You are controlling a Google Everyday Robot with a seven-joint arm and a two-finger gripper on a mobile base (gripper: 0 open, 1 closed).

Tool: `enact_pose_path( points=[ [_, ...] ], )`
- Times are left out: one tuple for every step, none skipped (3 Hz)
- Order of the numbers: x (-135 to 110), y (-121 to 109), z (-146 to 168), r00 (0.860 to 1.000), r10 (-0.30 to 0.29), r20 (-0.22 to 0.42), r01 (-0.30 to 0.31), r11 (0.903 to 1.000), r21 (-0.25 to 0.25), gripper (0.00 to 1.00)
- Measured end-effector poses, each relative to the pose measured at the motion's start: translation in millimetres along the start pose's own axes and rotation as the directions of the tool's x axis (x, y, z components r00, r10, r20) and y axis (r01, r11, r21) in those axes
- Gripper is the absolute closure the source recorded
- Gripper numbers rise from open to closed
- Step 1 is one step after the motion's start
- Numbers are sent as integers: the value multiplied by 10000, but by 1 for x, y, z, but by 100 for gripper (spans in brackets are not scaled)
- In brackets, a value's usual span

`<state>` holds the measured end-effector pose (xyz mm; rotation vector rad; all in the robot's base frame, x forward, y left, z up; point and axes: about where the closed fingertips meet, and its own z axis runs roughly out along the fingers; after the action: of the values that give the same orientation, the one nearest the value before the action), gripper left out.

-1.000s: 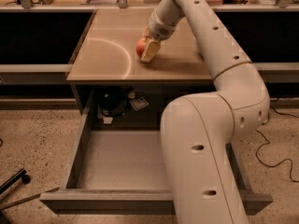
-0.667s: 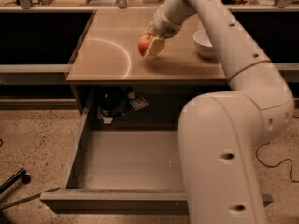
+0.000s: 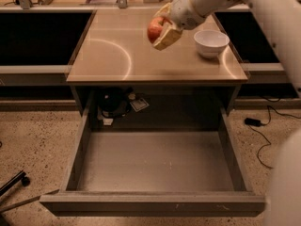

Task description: Place apple into top drawer

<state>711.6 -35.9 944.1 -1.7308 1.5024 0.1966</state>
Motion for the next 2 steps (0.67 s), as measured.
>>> enact_pose_path(
  points=[
    [-18, 39, -22, 9995, -89, 316, 82, 9997, 215, 100],
    [-14, 112, 12, 9998, 41, 195, -12, 9891, -1470, 100]
  ],
)
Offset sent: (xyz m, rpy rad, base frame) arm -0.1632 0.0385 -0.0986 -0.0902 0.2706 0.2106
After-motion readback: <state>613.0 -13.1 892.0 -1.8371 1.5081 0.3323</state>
